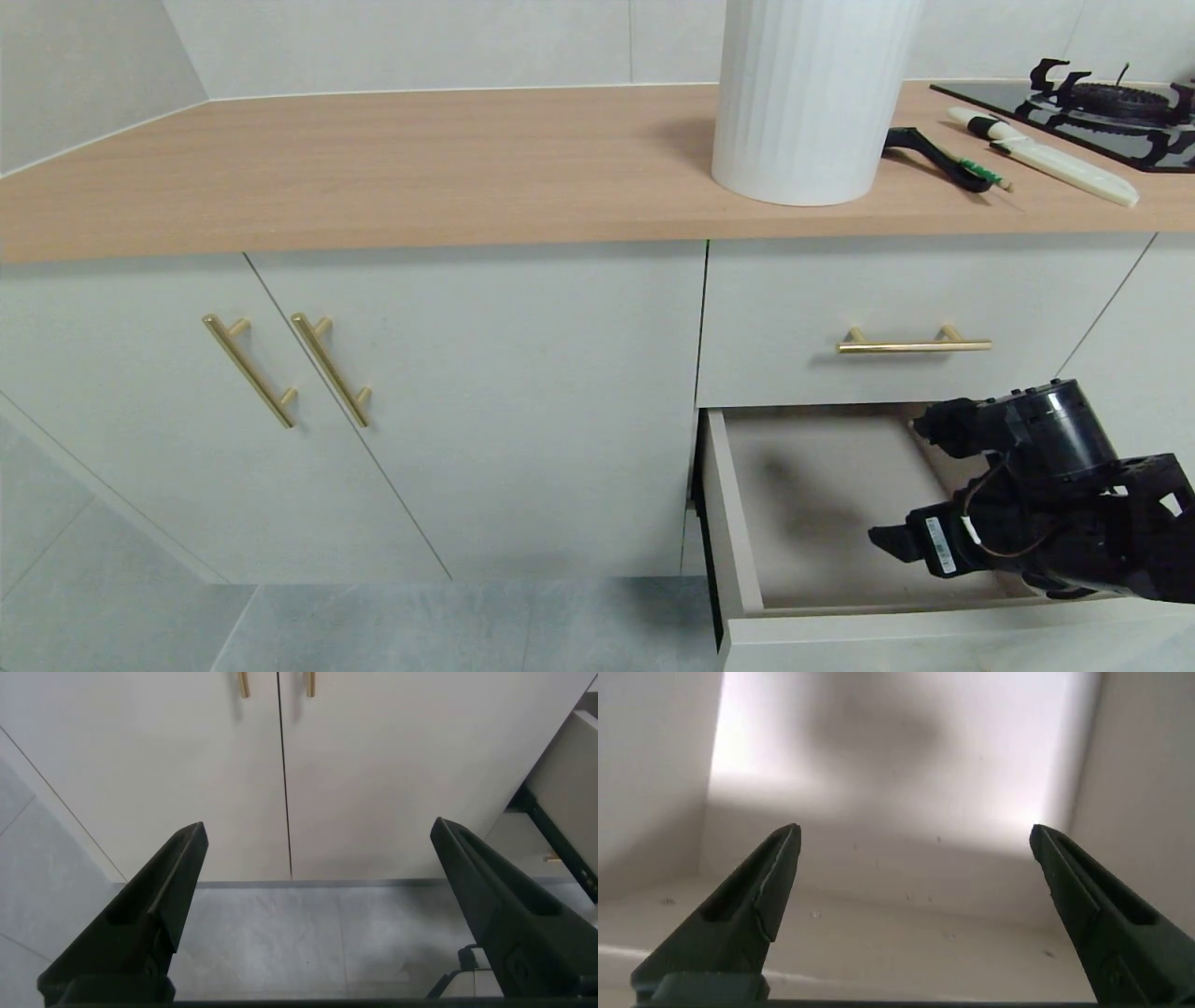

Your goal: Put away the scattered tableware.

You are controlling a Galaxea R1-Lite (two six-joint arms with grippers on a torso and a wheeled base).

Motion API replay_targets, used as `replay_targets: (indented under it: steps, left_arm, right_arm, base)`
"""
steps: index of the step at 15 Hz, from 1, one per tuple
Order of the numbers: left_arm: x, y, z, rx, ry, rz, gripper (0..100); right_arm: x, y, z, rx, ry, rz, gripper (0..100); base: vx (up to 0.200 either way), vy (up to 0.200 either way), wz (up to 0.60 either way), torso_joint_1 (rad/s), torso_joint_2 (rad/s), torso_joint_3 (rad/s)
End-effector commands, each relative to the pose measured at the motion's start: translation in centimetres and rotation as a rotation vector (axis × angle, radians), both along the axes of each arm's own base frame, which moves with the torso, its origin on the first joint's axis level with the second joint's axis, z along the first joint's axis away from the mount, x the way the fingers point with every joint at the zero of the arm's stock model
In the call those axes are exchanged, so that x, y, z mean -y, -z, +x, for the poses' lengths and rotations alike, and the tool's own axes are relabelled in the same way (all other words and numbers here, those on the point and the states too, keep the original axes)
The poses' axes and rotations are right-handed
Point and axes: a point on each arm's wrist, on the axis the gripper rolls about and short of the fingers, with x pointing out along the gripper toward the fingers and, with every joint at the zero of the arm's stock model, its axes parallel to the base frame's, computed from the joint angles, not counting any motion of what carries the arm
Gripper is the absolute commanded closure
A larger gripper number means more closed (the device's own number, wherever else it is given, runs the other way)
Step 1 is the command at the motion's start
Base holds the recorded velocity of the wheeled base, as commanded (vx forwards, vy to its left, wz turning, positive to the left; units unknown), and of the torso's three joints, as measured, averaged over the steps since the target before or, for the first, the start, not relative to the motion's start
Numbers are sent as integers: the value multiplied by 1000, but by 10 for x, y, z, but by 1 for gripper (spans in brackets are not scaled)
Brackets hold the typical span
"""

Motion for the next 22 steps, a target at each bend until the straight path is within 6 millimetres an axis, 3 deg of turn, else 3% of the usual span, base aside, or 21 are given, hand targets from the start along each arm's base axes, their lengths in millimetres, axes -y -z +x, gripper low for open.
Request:
replay_targets:
  steps: [1,18,22]
  left_arm:
    - [0,0,0,-2,-1,0,0]
    - [0,0,0,-2,-1,0,0]
    - [0,0,0,-2,-1,0,0]
  right_arm:
    - [2,-14,-6,-1,-5,-4,0]
    - [7,-10,-73,-471,-296,-315,0]
    - [5,-17,-73,-452,-309,-312,0]
  base:
    - [0,0,0,0,0,0]
    - [0,0,0,0,0,0]
    - [0,0,0,0,0,0]
